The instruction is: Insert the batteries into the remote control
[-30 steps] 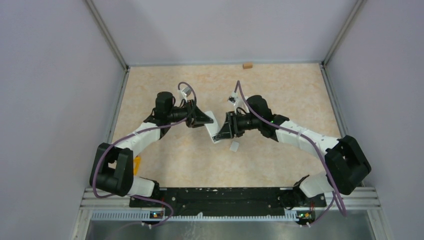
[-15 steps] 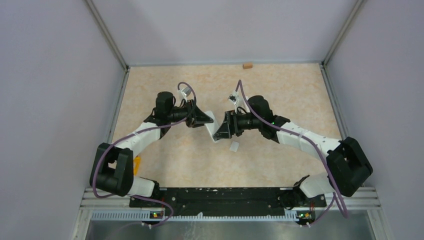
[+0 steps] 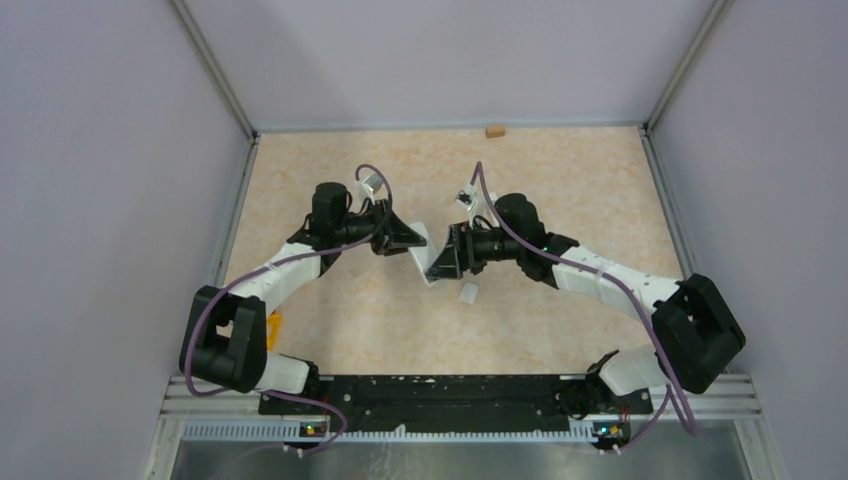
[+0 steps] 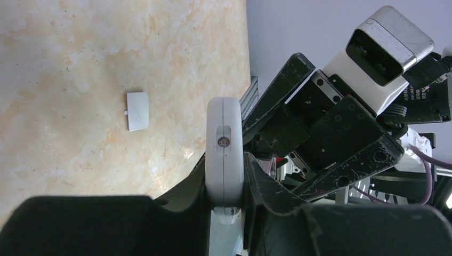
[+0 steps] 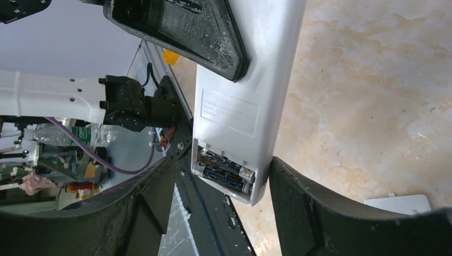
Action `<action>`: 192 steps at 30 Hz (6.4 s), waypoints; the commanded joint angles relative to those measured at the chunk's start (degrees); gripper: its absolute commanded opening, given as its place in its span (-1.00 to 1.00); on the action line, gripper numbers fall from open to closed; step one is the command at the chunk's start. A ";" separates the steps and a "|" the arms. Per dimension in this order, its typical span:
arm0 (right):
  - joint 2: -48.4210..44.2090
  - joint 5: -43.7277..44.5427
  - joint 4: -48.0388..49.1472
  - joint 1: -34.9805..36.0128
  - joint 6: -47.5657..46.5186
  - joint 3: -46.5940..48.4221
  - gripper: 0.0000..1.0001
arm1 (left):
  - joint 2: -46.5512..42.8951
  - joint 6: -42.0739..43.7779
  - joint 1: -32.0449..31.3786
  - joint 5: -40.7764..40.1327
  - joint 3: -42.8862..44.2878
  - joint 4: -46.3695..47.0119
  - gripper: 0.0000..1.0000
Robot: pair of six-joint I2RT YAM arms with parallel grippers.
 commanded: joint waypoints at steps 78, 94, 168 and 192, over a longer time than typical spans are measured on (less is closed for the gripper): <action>-7.30 11.15 24.45 -0.11 20.00 -11.31 -0.62 | -6.05 -1.05 2.76 7.90 0.33 14.12 -1.00; -15.06 19.10 4.07 -5.33 15.34 -7.04 0.91 | -8.63 -0.60 5.90 2.12 -0.54 13.00 -1.00; 16.07 35.56 -24.45 8.84 -47.81 5.25 -0.16 | -7.50 9.88 15.51 -12.43 -1.38 -9.86 -1.00; -3.76 36.33 -7.13 18.73 -34.59 5.68 -0.17 | -16.28 1.67 0.91 -24.88 -21.53 34.53 -1.00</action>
